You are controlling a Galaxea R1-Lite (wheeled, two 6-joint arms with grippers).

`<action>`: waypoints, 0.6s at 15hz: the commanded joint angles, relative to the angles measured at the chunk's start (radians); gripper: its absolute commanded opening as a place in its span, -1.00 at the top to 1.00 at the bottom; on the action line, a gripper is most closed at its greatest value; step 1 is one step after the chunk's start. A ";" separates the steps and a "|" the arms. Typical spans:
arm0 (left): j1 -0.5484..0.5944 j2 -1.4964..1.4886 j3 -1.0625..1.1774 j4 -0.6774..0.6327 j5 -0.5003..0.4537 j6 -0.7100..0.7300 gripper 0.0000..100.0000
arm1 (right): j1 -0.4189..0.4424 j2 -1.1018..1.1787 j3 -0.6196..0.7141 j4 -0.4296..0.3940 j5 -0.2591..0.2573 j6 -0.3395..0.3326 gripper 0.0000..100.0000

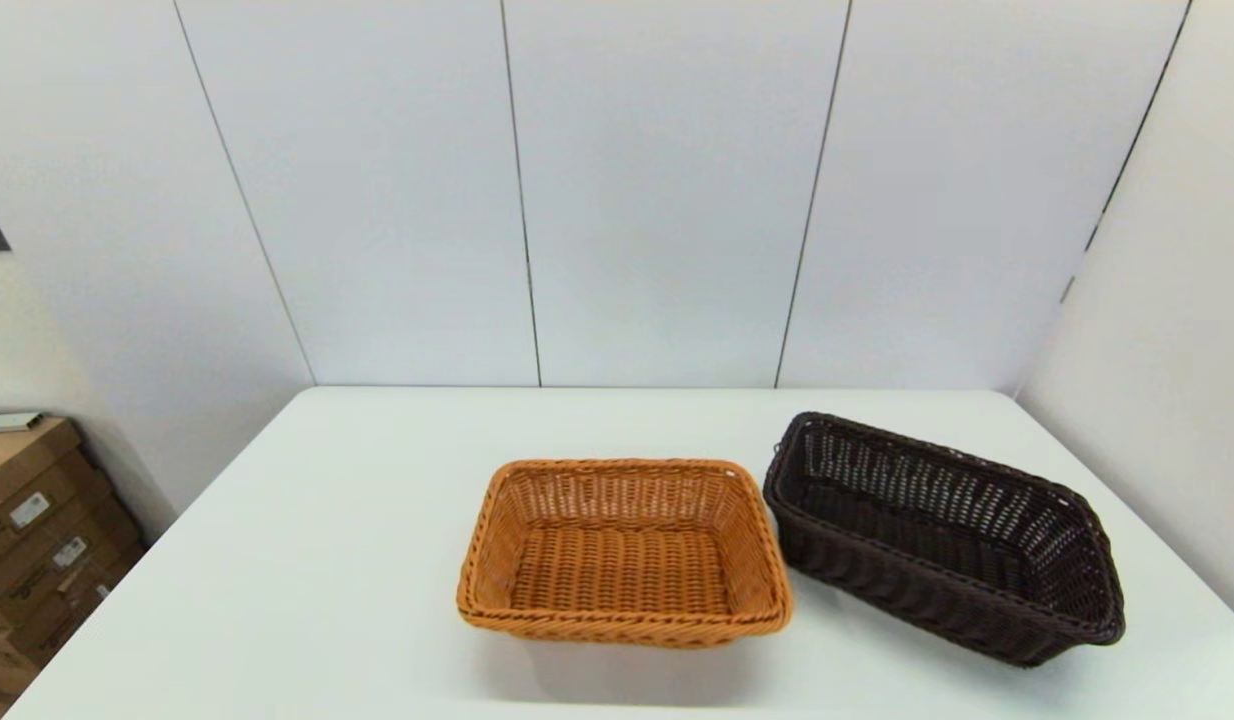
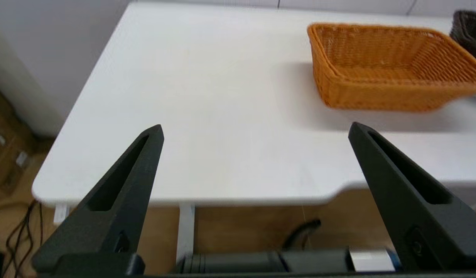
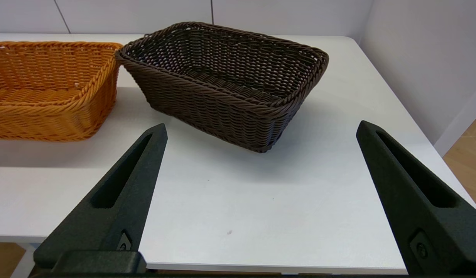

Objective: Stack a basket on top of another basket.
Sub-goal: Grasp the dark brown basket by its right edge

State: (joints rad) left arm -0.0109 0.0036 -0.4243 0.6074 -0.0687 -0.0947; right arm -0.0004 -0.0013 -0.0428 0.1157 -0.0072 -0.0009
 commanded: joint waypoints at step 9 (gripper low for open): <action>0.000 -0.005 0.424 -0.600 0.098 0.096 -1.00 | 0.000 0.000 0.000 0.001 0.000 -0.001 -1.00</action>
State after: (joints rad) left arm -0.0109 -0.0019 -0.0062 0.0072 0.0279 -0.0009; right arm -0.0004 -0.0013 -0.0428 0.1157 -0.0077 -0.0009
